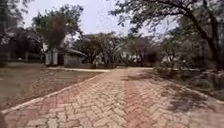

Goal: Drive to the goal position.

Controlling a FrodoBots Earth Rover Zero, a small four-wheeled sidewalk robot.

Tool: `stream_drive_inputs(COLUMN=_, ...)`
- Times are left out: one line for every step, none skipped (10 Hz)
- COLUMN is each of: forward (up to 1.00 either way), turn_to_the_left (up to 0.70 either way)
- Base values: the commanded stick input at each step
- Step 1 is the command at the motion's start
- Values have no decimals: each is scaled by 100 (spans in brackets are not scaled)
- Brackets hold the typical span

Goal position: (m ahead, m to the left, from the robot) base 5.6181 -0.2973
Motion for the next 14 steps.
stream_drive_inputs(forward=70, turn_to_the_left=0)
stream_drive_inputs(forward=70, turn_to_the_left=0)
stream_drive_inputs(forward=70, turn_to_the_left=0)
stream_drive_inputs(forward=70, turn_to_the_left=0)
stream_drive_inputs(forward=70, turn_to_the_left=0)
stream_drive_inputs(forward=70, turn_to_the_left=0)
stream_drive_inputs(forward=70, turn_to_the_left=0)
stream_drive_inputs(forward=70, turn_to_the_left=0)
stream_drive_inputs(forward=70, turn_to_the_left=0)
stream_drive_inputs(forward=70, turn_to_the_left=0)
stream_drive_inputs(forward=70, turn_to_the_left=0)
stream_drive_inputs(forward=70, turn_to_the_left=0)
stream_drive_inputs(forward=70, turn_to_the_left=0)
stream_drive_inputs(forward=70, turn_to_the_left=0)
